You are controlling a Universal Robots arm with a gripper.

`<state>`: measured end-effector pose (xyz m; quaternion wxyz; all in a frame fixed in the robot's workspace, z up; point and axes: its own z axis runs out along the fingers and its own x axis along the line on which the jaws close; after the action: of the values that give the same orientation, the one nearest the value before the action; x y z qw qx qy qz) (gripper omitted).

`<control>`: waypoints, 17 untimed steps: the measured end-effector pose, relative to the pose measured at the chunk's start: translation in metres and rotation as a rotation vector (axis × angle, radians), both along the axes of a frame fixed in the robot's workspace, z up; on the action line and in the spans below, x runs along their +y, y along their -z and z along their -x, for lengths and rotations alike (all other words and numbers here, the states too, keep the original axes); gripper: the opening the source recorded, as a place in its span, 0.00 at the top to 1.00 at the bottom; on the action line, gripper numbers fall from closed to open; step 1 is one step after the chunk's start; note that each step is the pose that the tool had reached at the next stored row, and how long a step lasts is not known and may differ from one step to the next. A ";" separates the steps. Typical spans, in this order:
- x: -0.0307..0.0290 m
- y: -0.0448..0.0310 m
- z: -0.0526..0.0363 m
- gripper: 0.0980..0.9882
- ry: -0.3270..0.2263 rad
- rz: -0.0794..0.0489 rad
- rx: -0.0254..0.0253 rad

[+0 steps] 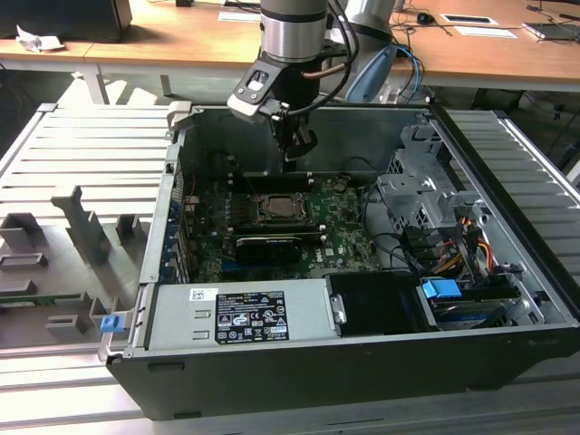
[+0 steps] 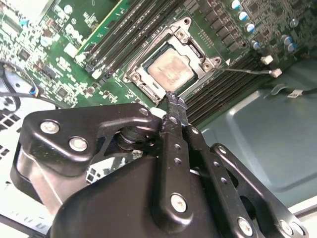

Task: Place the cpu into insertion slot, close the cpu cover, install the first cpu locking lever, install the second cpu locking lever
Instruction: 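Install the first cpu locking lever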

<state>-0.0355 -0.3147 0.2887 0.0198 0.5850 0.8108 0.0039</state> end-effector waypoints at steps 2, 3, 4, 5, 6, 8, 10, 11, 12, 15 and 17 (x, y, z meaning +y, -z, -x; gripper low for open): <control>0.0000 0.0000 0.0000 0.99 -0.032 0.000 0.0000; 0.0000 0.0000 0.0000 0.99 -0.041 0.000 0.0000; 0.0000 0.0000 0.0000 0.99 -0.052 0.000 0.0000; 0.0000 0.0000 0.0000 0.99 -0.067 0.000 0.0000; 0.0000 0.0000 0.0000 0.99 -0.083 0.000 0.0000; 0.0000 0.0000 0.0000 0.99 -0.101 0.000 0.0000; 0.0000 0.0000 0.0000 0.99 -0.128 0.000 0.0000; 0.0000 0.0000 0.0000 0.99 -0.147 0.000 0.0000; 0.0000 0.0000 0.0000 0.99 -0.168 0.000 0.0000; 0.0000 0.0000 0.0000 0.99 -0.223 0.001 0.0001; 0.0000 0.0001 0.0000 0.99 -0.268 0.001 0.0001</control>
<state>-0.0355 -0.3147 0.2886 0.0194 0.4716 0.8816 0.0059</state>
